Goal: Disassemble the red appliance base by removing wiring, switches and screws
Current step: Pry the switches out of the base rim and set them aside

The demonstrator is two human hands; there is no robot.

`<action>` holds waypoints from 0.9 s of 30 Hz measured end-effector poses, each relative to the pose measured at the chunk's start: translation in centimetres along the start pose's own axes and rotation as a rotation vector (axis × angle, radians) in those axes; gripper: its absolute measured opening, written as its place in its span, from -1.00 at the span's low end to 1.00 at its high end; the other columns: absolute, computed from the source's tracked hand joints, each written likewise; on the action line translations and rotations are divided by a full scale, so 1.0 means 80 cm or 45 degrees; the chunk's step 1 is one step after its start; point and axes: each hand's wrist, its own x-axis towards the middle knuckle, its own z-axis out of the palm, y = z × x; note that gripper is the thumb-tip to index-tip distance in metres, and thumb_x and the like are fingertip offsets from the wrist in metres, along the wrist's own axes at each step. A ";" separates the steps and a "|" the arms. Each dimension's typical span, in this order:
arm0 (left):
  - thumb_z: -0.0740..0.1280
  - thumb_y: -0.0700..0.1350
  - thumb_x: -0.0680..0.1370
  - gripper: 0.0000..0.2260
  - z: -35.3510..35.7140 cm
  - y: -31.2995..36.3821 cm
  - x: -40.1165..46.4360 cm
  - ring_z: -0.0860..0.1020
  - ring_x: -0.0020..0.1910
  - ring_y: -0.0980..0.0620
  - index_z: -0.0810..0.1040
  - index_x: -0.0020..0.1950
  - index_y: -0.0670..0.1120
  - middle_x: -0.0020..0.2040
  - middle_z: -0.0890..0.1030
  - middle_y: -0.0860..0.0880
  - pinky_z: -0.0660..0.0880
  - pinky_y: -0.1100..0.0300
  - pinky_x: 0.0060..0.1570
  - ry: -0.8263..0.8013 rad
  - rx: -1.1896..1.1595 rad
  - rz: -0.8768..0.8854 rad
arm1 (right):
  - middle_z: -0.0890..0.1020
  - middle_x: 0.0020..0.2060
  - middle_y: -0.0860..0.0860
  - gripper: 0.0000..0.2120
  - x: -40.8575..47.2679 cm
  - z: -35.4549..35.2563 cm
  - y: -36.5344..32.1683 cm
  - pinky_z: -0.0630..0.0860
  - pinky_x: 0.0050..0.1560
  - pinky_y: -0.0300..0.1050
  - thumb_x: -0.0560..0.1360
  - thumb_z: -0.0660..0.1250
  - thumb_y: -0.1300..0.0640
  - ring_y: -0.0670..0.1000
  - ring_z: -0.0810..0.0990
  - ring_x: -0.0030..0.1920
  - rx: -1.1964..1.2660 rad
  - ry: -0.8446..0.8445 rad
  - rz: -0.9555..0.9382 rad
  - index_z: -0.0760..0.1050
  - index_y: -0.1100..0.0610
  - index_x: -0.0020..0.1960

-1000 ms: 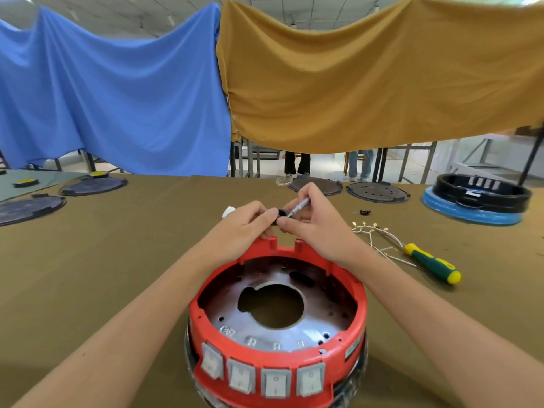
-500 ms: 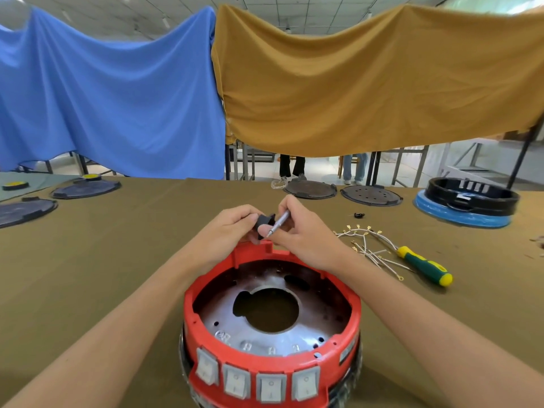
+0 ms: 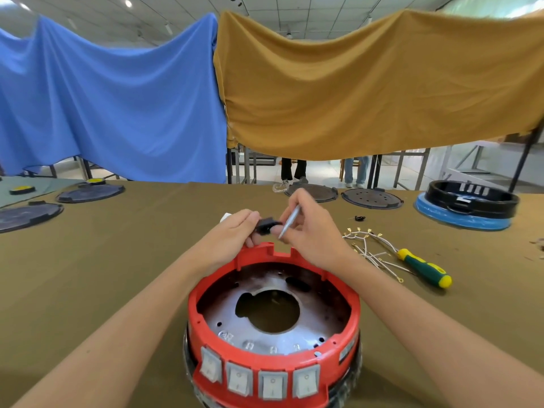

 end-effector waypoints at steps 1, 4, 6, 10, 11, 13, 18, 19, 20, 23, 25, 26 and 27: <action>0.05 0.07 0.69 -0.69 0.001 -0.001 0.000 0.49 -0.24 0.17 0.53 0.00 -0.01 -0.20 0.57 0.04 0.41 0.17 -0.06 0.020 0.013 -0.016 | 0.58 -0.25 0.05 -0.63 0.003 -0.005 0.004 0.62 -0.20 0.14 0.46 0.45 0.35 0.12 0.61 -0.30 0.142 0.134 0.089 0.28 0.03 -0.09; 0.08 0.10 0.67 -0.77 0.002 -0.005 -0.002 0.50 -0.20 0.20 0.47 0.02 0.07 -0.12 0.57 0.09 0.42 0.22 -0.10 -0.014 0.133 -0.011 | 0.55 -0.20 0.07 -0.66 0.006 -0.027 0.030 0.67 -0.03 0.12 0.48 0.41 0.38 0.02 0.64 -0.28 0.442 0.487 0.521 0.36 0.15 0.13; 0.18 0.03 0.65 -0.89 0.004 -0.005 0.000 0.50 -0.17 0.17 0.46 0.04 0.06 -0.09 0.57 0.12 0.41 0.30 -0.13 -0.125 0.380 0.023 | 0.54 -0.21 0.09 -0.58 -0.002 -0.040 0.057 0.65 0.04 0.13 0.49 0.40 0.40 0.04 0.63 -0.26 0.473 0.565 0.738 0.32 0.21 0.26; 0.23 -0.08 0.63 -0.94 0.012 -0.002 0.005 0.45 -0.17 0.20 0.48 0.03 0.02 -0.10 0.55 0.06 0.33 0.34 -0.20 -0.243 0.681 0.106 | 0.58 -0.17 0.13 -0.62 -0.018 -0.056 0.093 0.62 0.02 0.16 0.49 0.44 0.32 0.12 0.63 -0.17 0.207 0.634 0.832 0.33 0.18 0.19; 0.22 -0.08 0.64 -0.94 0.012 -0.001 0.005 0.44 -0.17 0.19 0.48 0.03 0.02 -0.10 0.54 0.06 0.32 0.33 -0.20 -0.243 0.697 0.114 | 0.60 -0.14 0.12 -0.63 -0.017 -0.062 0.098 0.60 -0.01 0.15 0.48 0.45 0.29 0.14 0.64 -0.12 0.113 0.648 0.832 0.34 0.17 0.17; 0.21 -0.08 0.64 -0.93 0.011 -0.001 0.004 0.43 -0.17 0.20 0.49 0.03 0.01 -0.10 0.54 0.06 0.30 0.34 -0.21 -0.236 0.709 0.126 | 0.58 -0.11 0.09 -0.64 -0.016 -0.073 0.105 0.52 -0.09 0.06 0.48 0.47 0.24 0.15 0.60 -0.04 -0.170 0.605 0.840 0.34 0.18 0.14; 0.23 -0.08 0.63 -0.93 0.011 -0.001 0.003 0.45 -0.16 0.21 0.50 0.04 0.01 -0.10 0.56 0.06 0.34 0.36 -0.18 -0.218 0.691 0.124 | 0.53 -0.12 0.02 -0.80 -0.034 -0.080 0.121 0.32 -0.33 -0.26 0.57 0.35 0.26 -0.08 0.50 -0.19 -0.251 0.810 0.760 0.34 0.13 0.08; 0.24 -0.07 0.62 -0.93 0.011 -0.001 0.003 0.46 -0.16 0.21 0.51 0.03 0.03 -0.12 0.57 0.09 0.37 0.35 -0.17 -0.207 0.671 0.107 | 0.53 -0.14 0.01 -0.85 -0.038 -0.080 0.121 0.31 -0.33 -0.26 0.58 0.32 0.24 -0.12 0.47 -0.22 -0.212 0.881 0.723 0.35 0.12 0.06; 0.25 -0.08 0.61 -0.93 0.010 0.000 0.003 0.48 -0.16 0.22 0.52 0.02 0.05 -0.13 0.57 0.11 0.41 0.33 -0.16 -0.197 0.640 0.078 | 0.54 -0.16 0.02 -0.89 -0.041 -0.080 0.121 0.32 -0.33 -0.24 0.60 0.30 0.21 -0.11 0.48 -0.23 -0.166 0.935 0.690 0.36 0.11 0.02; 0.27 -0.16 0.57 -0.85 0.007 0.005 -0.001 0.54 -0.13 0.18 0.56 0.00 0.09 -0.12 0.58 0.13 0.53 0.20 -0.13 -0.156 0.518 -0.012 | 0.62 -0.20 0.08 -0.78 -0.050 -0.080 0.117 0.37 -0.29 -0.15 0.65 0.23 0.04 -0.03 0.57 -0.21 -0.032 0.955 0.557 0.34 0.07 -0.15; 0.28 -0.20 0.55 -0.81 -0.003 0.014 -0.005 0.57 -0.04 0.09 0.58 0.01 0.08 -0.07 0.61 0.06 0.55 0.08 -0.01 -0.163 0.421 -0.068 | 0.65 -0.26 0.06 -0.71 -0.055 -0.075 0.108 0.38 -0.31 -0.21 0.66 0.19 -0.02 -0.18 0.57 -0.30 0.018 0.877 0.480 0.35 0.08 -0.19; 0.29 -0.20 0.56 -0.82 -0.009 0.020 -0.007 0.58 0.01 0.05 0.58 0.04 0.08 -0.03 0.62 0.03 0.52 0.06 0.08 -0.202 0.398 -0.107 | 0.65 -0.28 0.04 -0.70 -0.057 -0.072 0.103 0.39 -0.31 -0.23 0.66 0.18 -0.03 -0.19 0.55 -0.32 0.027 0.824 0.444 0.36 0.10 -0.19; 0.30 -0.18 0.57 -0.82 -0.017 0.024 -0.010 0.58 0.06 0.03 0.57 0.08 0.07 0.00 0.62 0.02 0.49 0.06 0.15 -0.263 0.415 -0.157 | 0.66 -0.30 0.03 -0.69 -0.059 -0.068 0.101 0.42 -0.27 -0.18 0.67 0.17 -0.04 -0.14 0.56 -0.30 0.033 0.762 0.414 0.38 0.11 -0.18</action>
